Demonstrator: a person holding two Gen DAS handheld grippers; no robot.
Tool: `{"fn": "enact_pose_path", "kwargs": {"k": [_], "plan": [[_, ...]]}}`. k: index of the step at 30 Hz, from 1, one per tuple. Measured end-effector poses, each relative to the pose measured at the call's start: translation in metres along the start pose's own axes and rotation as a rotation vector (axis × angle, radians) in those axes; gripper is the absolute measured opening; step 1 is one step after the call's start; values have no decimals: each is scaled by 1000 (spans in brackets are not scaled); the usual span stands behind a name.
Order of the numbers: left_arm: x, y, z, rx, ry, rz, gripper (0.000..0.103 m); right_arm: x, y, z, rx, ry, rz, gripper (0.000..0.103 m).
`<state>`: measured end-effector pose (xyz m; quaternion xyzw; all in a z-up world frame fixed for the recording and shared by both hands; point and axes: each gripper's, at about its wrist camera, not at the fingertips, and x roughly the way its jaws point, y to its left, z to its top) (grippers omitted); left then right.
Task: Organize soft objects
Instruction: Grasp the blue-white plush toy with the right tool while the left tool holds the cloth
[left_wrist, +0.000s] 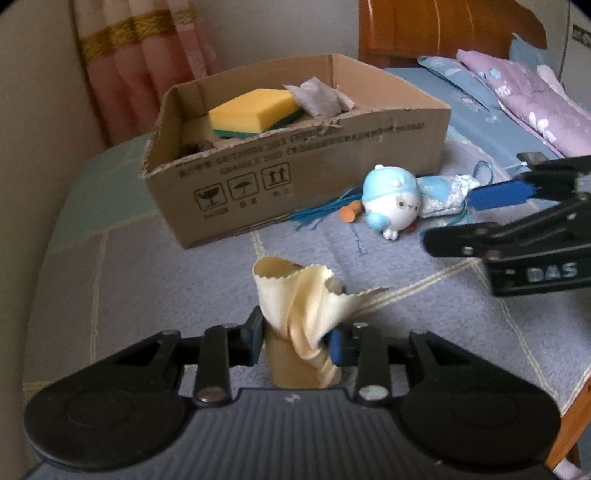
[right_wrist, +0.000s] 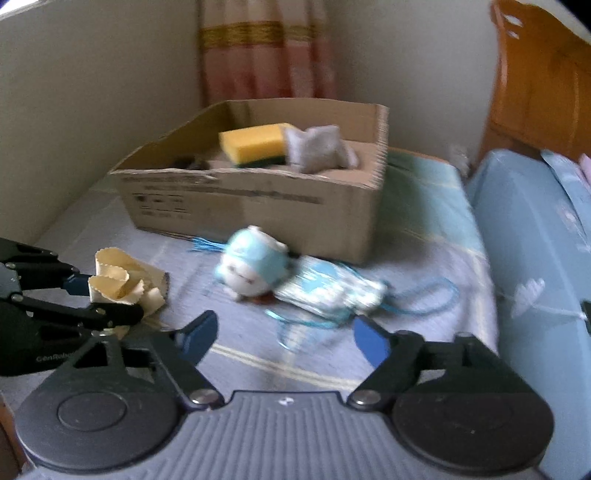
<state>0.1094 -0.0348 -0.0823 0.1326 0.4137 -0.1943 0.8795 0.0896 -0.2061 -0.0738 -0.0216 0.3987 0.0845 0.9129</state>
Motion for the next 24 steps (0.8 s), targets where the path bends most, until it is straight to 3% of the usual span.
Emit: {"fn": "enact_pose_path", "kwargs": {"k": [4,6,10,19,24], "plan": [[-1,-1,0,6,-3,2,36,11,12,11,-39,-4,9,54],[-1,-1,0,3,-3,-2,36,14,16,16,-50,-16,13,52],[-1,1,0,-2,-3,-12,36,18,19,23,-59,-35,6,36],[0,1,0,-1,-6,-18,36,22,24,19,-107,-48,-10,27],[0,1,0,-3,-7,-19,36,22,21,22,-88,-36,-2,30]]}}
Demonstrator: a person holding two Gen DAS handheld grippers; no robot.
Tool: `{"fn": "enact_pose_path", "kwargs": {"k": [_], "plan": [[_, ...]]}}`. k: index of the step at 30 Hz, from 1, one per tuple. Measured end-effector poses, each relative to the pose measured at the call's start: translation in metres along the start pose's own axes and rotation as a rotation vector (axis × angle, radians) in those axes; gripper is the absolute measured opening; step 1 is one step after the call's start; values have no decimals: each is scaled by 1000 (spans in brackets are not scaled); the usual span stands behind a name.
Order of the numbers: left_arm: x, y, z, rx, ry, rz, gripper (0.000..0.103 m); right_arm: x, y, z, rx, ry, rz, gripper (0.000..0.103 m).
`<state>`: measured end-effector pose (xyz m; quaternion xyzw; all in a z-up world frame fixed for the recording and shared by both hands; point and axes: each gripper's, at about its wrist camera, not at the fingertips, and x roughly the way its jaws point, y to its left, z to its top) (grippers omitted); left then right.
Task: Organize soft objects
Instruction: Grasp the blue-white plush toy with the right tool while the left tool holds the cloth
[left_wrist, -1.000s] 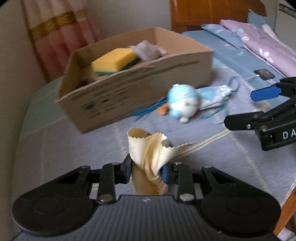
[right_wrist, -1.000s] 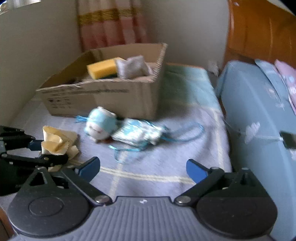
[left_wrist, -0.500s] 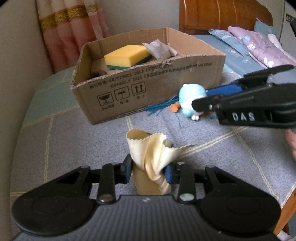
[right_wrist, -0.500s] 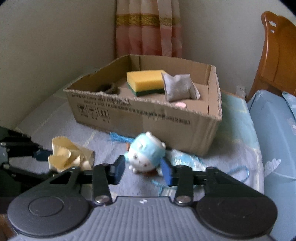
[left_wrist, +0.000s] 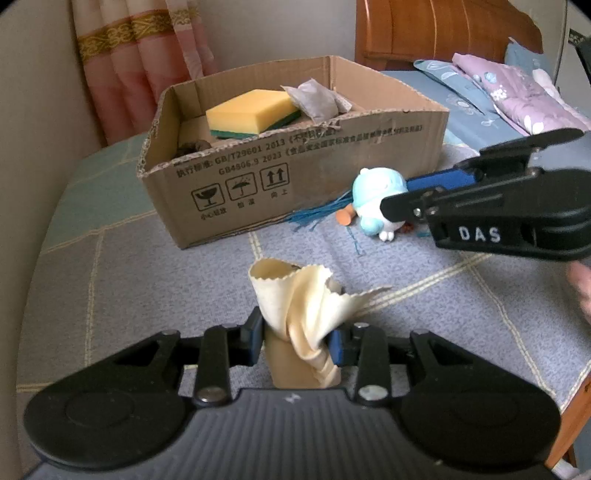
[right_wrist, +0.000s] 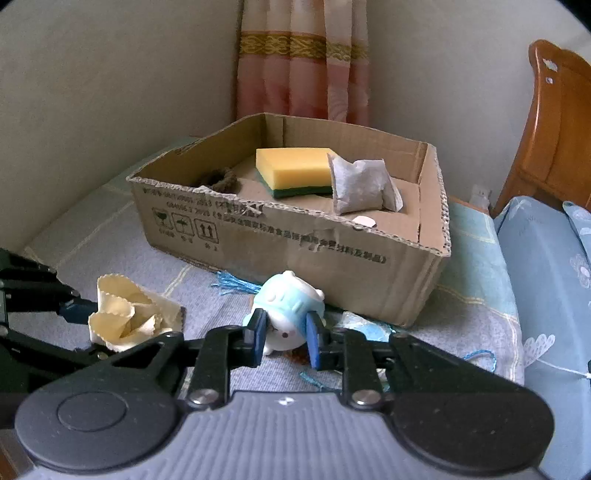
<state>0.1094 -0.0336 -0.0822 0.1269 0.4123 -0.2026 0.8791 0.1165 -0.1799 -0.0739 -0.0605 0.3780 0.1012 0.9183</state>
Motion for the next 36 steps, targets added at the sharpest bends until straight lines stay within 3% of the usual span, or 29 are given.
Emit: {"fn": "enact_pose_path", "kwargs": {"k": [6,8,9,15,17,23,36], "plan": [[0,0,0,1,0,-1,36,-1,-1,5,19,-11,-12,37],[0,0,0,0,0,-1,36,0,-3,7,34,-25,-29,57],[0,1,0,-1,0,-3,36,0,-4,8,42,-31,-26,59],[-1,2,0,-6,-2,-9,36,12,-10,9,86,4,14,59],[-1,2,-1,-7,-2,-10,36,15,-8,8,88,4,3,49],[-1,2,-1,-15,-4,-12,36,10,-1,5,55,-8,-30,38],[-19,-5,3,31,-4,-21,29,-36,-4,7,43,-31,-7,36]]}}
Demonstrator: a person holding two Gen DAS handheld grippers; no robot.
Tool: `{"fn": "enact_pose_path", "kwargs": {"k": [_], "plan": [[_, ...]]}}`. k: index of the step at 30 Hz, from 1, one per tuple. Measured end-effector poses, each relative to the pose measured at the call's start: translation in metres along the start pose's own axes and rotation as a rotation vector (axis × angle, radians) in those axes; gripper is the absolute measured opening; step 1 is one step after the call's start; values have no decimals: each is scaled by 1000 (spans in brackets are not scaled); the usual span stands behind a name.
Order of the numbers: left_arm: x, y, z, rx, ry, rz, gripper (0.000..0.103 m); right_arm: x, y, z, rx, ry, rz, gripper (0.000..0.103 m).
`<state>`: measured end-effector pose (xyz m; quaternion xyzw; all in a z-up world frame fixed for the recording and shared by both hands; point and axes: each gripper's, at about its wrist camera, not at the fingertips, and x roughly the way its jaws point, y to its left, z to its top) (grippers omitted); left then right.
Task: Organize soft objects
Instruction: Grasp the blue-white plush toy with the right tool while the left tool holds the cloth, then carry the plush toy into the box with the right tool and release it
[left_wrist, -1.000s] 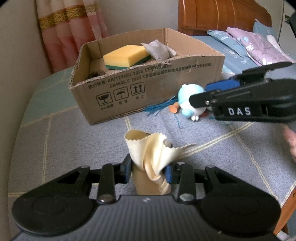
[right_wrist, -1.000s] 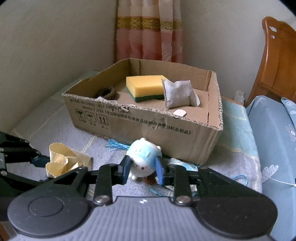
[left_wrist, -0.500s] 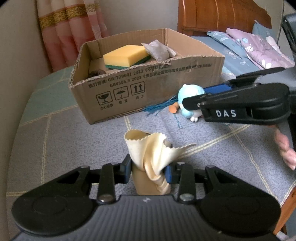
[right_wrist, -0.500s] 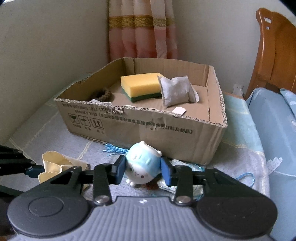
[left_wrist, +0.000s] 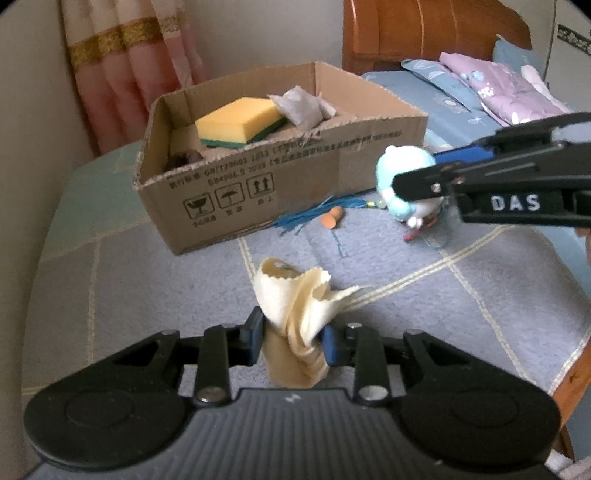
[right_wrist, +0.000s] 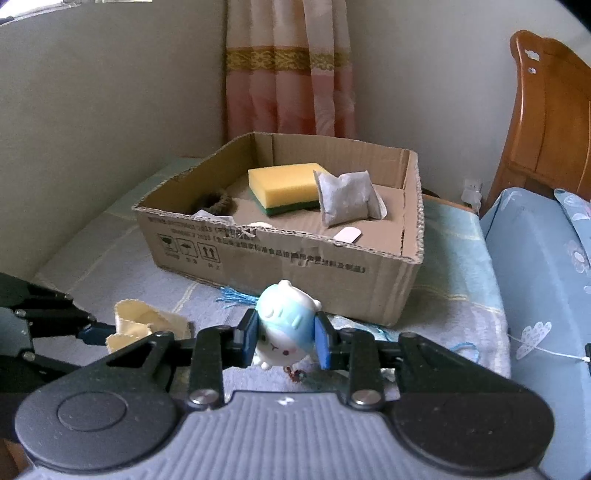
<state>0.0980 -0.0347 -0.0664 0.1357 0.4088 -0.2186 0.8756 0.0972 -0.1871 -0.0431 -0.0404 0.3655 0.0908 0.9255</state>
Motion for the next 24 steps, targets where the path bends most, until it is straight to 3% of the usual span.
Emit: {"fn": "enact_pose_path", "kwargs": {"k": [7,14,16,18,24], "plan": [[-20,-1,4,28,-28,21,27,-34,-4,18,-53,-64,-18,36],[-25,0,3,27,-43,25,27,-35,-28,69,-28,-139,-47,37],[-25,1,2,20,-49,23,41,-27,-34,80,-18,-133,-47,37],[-21,1,0,19,-49,7,78,-20,-39,88,-14,-126,-49,37],[3,-6,-2,41,-12,31,80,1,-49,104,4,-76,-18,37]]}}
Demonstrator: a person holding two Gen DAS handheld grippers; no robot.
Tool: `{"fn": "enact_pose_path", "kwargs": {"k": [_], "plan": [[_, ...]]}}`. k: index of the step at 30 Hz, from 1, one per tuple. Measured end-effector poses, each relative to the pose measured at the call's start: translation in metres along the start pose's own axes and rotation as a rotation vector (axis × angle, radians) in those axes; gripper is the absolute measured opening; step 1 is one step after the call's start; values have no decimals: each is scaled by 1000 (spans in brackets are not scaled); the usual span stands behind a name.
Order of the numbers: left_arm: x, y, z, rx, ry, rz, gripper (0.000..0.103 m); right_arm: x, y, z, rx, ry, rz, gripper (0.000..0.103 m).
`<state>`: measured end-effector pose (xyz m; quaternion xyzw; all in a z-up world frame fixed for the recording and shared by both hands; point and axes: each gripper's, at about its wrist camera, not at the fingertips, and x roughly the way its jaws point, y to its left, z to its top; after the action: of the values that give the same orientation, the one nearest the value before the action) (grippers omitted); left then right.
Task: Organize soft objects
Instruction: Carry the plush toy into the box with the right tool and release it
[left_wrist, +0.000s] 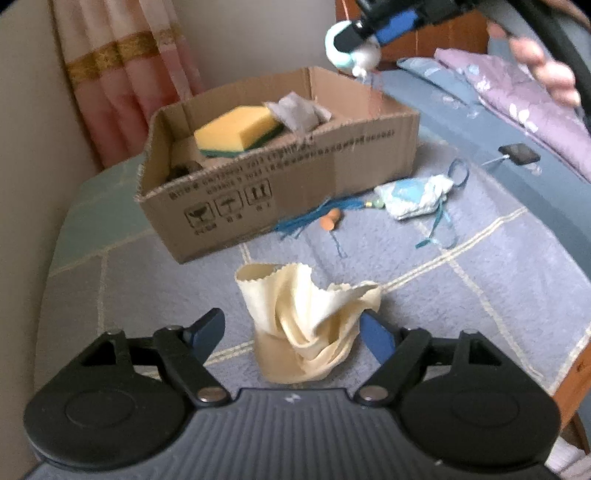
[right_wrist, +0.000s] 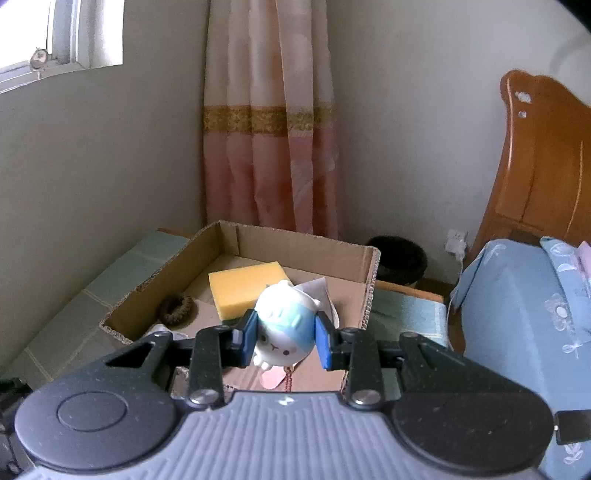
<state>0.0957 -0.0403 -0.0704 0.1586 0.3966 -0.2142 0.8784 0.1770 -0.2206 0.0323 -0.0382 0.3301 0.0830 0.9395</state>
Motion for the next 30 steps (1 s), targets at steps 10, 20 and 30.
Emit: {"fn": "enact_pose_path", "kwargs": {"k": [10,20,30], "plan": [[20,-5,1,-5,21,-11,80,40,-10,8,-2,126,-37,58],[23,-1,4,-54,26,-55,64,21,-24,3,114,88,-29,83],[14,-1,9,-60,31,-60,32,-14,-4,-11,93,50,24,83]]}}
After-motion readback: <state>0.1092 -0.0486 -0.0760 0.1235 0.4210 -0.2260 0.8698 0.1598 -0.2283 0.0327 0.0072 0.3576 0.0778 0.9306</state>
